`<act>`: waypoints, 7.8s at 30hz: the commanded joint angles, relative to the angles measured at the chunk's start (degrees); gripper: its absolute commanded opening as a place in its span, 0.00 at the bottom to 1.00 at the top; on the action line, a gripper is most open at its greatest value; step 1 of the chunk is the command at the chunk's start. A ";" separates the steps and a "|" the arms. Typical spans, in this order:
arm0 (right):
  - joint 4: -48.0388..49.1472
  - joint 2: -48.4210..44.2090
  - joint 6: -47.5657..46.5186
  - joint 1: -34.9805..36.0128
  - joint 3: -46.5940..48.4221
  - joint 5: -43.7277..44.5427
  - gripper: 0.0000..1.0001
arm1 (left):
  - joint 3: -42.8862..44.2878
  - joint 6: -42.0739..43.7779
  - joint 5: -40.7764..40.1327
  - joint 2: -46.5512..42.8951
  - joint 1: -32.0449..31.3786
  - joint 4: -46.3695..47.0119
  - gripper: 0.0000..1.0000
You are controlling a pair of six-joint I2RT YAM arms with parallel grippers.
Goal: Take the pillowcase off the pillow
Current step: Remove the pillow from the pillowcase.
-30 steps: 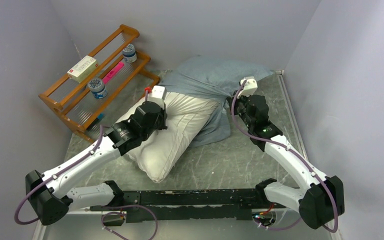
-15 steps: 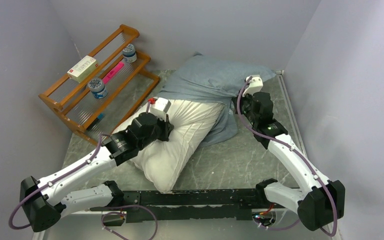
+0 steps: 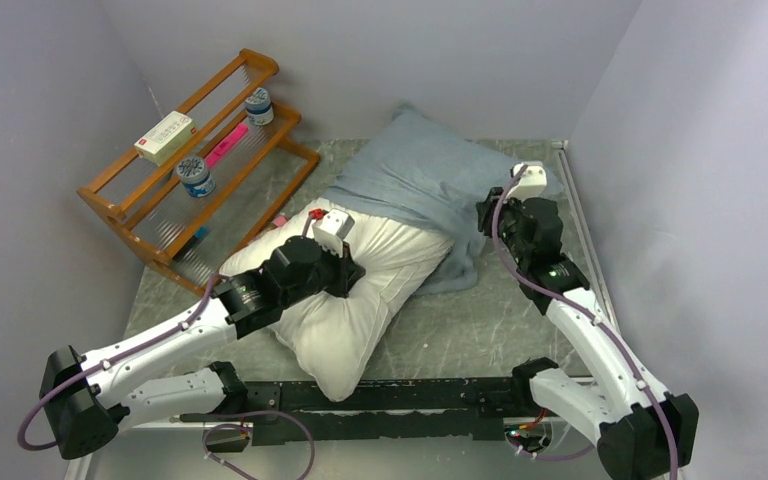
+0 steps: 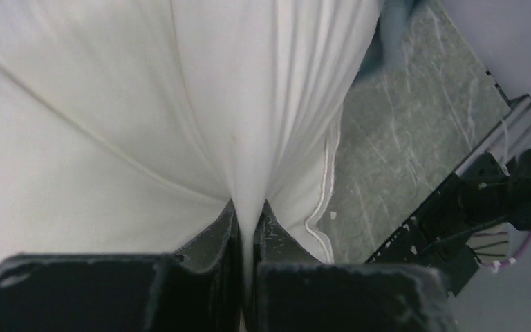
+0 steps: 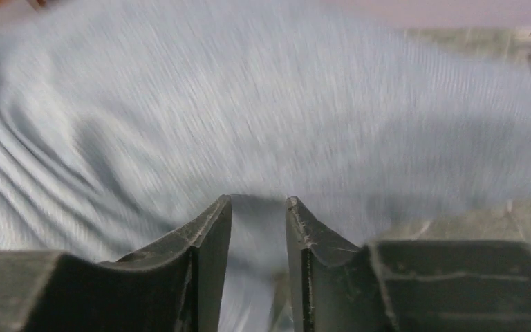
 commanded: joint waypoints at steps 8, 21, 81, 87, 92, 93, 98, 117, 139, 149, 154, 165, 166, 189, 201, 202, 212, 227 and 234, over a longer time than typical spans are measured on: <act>12.06 -4.29 -4.44 -0.80 4.59 -10.76 0.55 | -1.12 -3.90 12.26 -1.85 -1.08 -0.12 0.15; 10.14 0.16 -7.09 1.84 6.20 -18.47 0.63 | 7.37 2.26 13.98 -1.73 7.11 -5.69 0.56; -3.69 21.48 -13.89 15.45 26.53 -12.52 1.00 | 20.26 17.34 50.01 24.04 20.37 -8.77 0.59; -7.22 25.06 -13.97 15.70 27.75 -11.99 1.00 | 20.07 18.67 49.05 21.75 18.32 -9.01 0.36; -11.44 27.53 -15.27 15.78 29.70 -7.67 1.00 | 19.51 19.32 49.10 19.83 17.43 -8.53 0.15; -12.81 27.85 -15.86 15.74 30.07 -6.79 0.99 | 19.40 19.23 49.38 19.38 17.28 -8.20 0.11; -16.93 29.05 -18.69 15.74 31.84 3.08 0.89 | 18.59 20.23 50.41 16.25 16.23 -7.08 0.05; -18.84 31.95 -23.95 13.27 36.29 27.99 0.08 | 15.79 21.54 48.62 8.98 15.64 -6.48 0.05; -12.69 28.69 -15.16 -1.18 39.88 27.51 0.00 | 12.44 17.57 48.48 4.63 26.47 -3.73 0.05; -11.27 30.77 -15.33 -3.16 40.03 25.79 0.00 | 12.37 16.20 37.73 5.68 29.63 -7.07 0.05; -10.15 35.46 -14.47 -3.04 38.85 19.60 0.00 | 12.28 14.85 29.93 7.88 33.23 -10.15 0.05; -9.33 47.41 -17.80 4.26 47.94 9.61 0.01 | 10.98 14.80 20.35 6.32 35.04 -10.43 0.05; -9.25 48.23 -18.28 4.92 49.03 9.66 0.02 | 10.81 14.80 20.37 6.07 35.11 -10.18 0.05; -11.91 26.78 -10.30 9.74 35.82 5.73 0.87 | 12.50 15.93 24.22 -2.25 24.51 -6.90 0.96; -16.48 6.28 -3.77 9.79 21.03 2.58 1.00 | 17.01 17.04 10.24 3.36 2.13 -7.04 0.97; -17.27 4.65 -3.70 9.80 19.95 2.51 1.00 | 17.20 17.39 10.11 3.99 0.99 -6.80 0.97; -24.65 -12.58 -1.43 9.73 9.43 1.77 1.00 | 19.38 20.88 12.35 8.75 -4.22 -1.67 0.97; -28.30 -19.35 9.28 9.75 2.08 -2.29 1.00 | 26.71 31.10 2.37 19.29 -13.98 -3.71 0.97; -27.40 -18.98 13.82 9.75 -0.55 -0.77 1.00 | 17.54 33.17 1.66 16.55 -13.98 11.39 0.97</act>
